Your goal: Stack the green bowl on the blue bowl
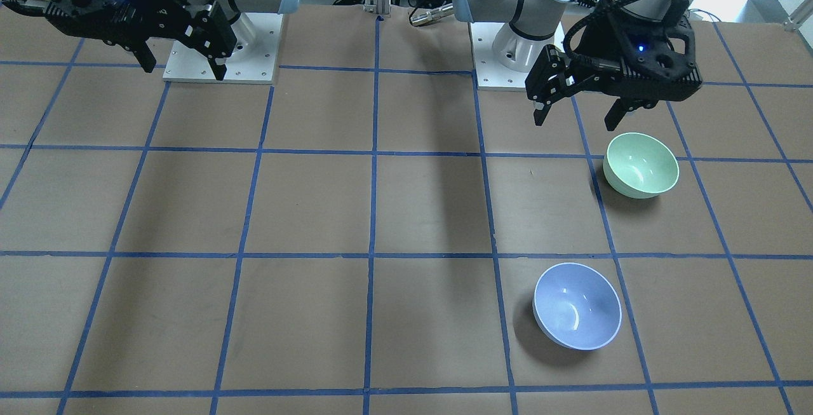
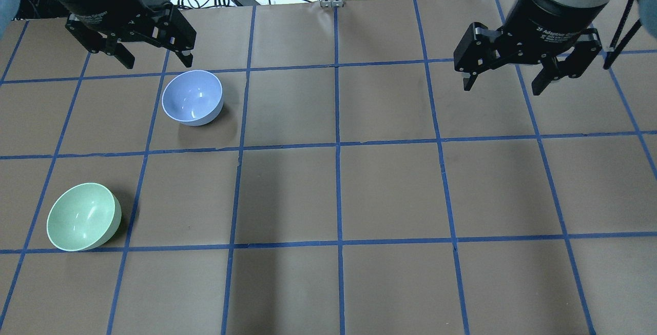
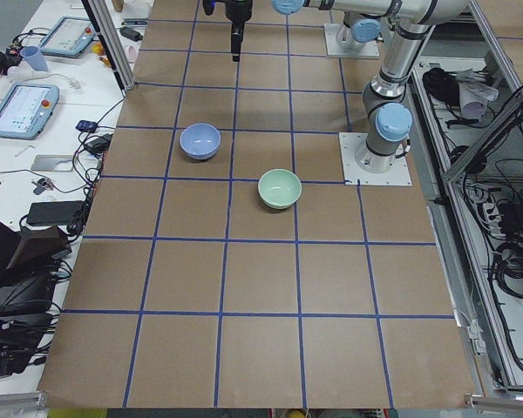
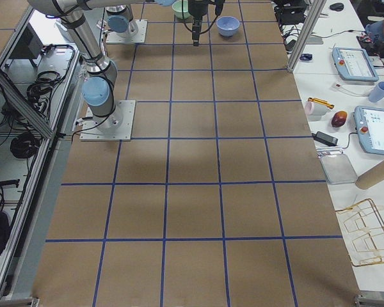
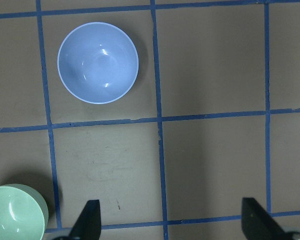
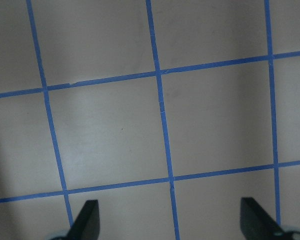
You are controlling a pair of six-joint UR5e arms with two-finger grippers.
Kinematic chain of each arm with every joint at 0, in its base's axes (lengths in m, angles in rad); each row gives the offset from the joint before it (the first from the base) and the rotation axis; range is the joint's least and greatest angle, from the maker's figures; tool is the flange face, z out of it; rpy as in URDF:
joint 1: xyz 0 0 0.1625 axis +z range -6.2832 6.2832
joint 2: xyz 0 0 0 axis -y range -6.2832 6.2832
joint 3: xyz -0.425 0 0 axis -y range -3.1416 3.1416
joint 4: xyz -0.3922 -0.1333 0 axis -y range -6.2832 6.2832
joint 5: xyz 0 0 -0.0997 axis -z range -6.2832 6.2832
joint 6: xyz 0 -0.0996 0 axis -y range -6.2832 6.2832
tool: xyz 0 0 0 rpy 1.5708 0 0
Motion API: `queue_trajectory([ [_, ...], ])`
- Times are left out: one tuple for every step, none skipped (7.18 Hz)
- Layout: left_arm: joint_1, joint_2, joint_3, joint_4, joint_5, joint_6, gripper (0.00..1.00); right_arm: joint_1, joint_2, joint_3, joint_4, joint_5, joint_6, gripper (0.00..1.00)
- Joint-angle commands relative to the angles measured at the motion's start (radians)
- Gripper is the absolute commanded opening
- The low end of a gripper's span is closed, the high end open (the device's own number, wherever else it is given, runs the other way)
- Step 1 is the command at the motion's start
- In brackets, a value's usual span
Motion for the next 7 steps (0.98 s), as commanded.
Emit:
queue_trajectory([
  [0.001, -0.002, -0.005, 0.002, 0.002, 0.0, 1.0, 0.0, 0.0, 0.001, -0.001, 0.0, 0.0, 1.0],
  [0.004, 0.0, 0.0, 0.002, 0.002, 0.0, 1.0, 0.0, 0.0, 0.001, 0.001, 0.0, 0.0, 1.0],
  [0.002, 0.0, 0.0, 0.0, 0.002, 0.0, 1.0, 0.0, 0.0, 0.001, -0.001, 0.0, 0.0, 1.0],
  [0.004, -0.005, 0.0, 0.002, 0.002, 0.0, 1.0, 0.0, 0.0, 0.0, 0.001, 0.0, 0.0, 1.0],
  [0.004, -0.005, 0.0, 0.0, 0.003, 0.0, 1.0, 0.0, 0.0, 0.0, -0.001, 0.0, 0.0, 1.0],
  [0.004, -0.005, 0.001, 0.0, 0.003, 0.0, 1.0, 0.0, 0.0, 0.001, 0.001, 0.0, 0.0, 1.0],
  [0.005, -0.011, 0.0, 0.0, 0.003, 0.0, 1.0, 0.0, 0.0, 0.0, -0.001, 0.0, 0.0, 1.0],
])
